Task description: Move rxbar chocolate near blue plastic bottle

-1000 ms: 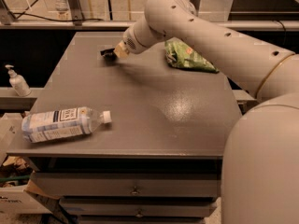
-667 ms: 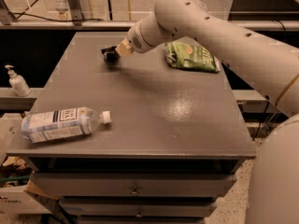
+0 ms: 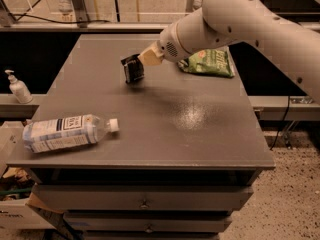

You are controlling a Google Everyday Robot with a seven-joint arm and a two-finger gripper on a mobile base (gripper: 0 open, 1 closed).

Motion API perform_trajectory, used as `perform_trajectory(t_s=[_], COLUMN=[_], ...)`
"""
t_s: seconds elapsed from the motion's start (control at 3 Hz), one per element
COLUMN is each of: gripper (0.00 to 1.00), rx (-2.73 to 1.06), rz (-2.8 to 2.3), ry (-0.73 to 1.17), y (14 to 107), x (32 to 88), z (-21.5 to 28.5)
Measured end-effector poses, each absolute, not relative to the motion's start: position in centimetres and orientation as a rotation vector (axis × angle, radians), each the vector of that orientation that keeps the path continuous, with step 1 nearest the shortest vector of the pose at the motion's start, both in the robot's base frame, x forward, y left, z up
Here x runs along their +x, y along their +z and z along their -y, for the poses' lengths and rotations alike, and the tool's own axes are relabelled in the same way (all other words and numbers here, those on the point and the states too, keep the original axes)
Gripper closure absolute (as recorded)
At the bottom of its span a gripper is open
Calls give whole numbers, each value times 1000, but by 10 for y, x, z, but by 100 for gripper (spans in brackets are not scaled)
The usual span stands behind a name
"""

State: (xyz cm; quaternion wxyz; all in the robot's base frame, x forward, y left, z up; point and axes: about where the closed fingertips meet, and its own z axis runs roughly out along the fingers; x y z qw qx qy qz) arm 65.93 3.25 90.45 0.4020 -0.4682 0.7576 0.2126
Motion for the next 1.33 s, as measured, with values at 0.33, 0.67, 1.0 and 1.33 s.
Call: perform_trajectory(t_s=[0.33, 0.67, 1.0, 1.33], gripper=[100, 100, 100, 100], rx=[-1219, -1251, -1284, -1340], rz=[-1905, -1906, -1914, -1905], ry=[573, 609, 655, 719], y=[909, 908, 904, 900], x=[623, 590, 561, 531], z=[-10, 7, 13, 10])
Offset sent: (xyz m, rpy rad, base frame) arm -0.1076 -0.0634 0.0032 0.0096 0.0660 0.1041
